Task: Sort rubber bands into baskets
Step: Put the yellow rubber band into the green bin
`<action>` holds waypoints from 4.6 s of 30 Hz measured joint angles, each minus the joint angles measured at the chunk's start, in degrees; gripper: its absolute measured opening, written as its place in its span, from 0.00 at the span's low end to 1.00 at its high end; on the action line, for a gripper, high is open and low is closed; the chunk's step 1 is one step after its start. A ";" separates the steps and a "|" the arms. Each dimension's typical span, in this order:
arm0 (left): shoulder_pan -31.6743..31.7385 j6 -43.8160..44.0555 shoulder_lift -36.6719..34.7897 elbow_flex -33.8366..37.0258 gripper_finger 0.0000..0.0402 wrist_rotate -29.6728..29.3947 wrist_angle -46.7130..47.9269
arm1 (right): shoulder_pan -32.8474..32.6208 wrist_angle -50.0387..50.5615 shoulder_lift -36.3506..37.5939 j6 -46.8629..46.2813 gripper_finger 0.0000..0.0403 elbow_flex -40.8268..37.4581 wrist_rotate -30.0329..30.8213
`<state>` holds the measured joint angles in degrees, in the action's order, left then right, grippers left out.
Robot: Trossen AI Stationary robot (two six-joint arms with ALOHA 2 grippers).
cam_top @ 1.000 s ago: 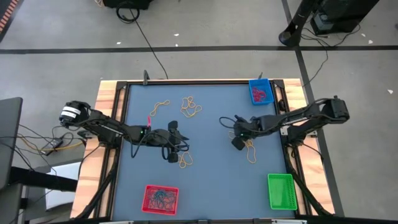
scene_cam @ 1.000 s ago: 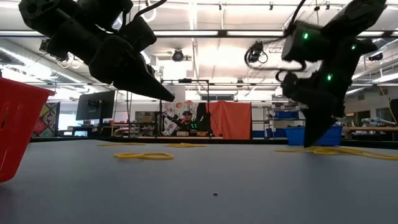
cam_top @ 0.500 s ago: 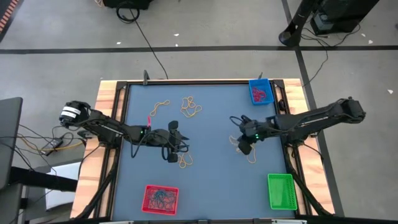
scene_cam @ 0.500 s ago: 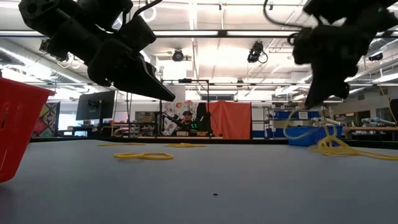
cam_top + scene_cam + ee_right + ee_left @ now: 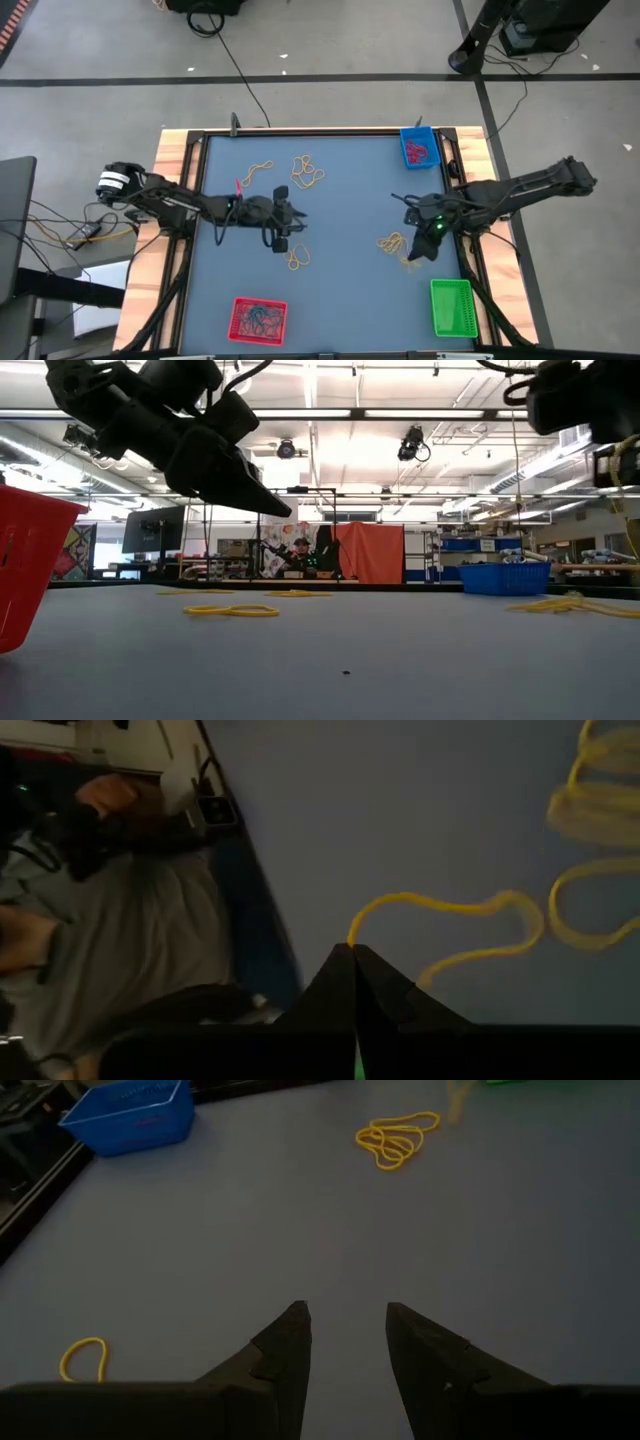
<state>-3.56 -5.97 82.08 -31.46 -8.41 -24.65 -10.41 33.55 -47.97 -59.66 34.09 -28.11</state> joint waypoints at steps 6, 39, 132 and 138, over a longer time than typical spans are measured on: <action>0.55 0.44 0.00 0.00 0.34 0.13 0.04 | -2.94 0.52 1.92 -5.79 0.01 0.02 -0.16; 0.80 -1.21 -0.02 -3.74 0.34 -9.20 1.75 | -30.08 20.05 3.20 -34.73 0.02 8.68 3.28; 54.16 -3.85 9.46 -13.22 0.05 12.07 46.43 | -14.92 -18.21 -33.04 14.52 0.27 8.57 75.36; 52.77 -4.13 9.18 -13.51 0.01 13.51 47.68 | -11.96 -19.65 -36.82 19.31 0.25 8.59 79.37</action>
<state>49.21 -10.10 91.26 -44.97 5.10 23.03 -22.37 13.90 -84.79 -40.34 42.68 51.26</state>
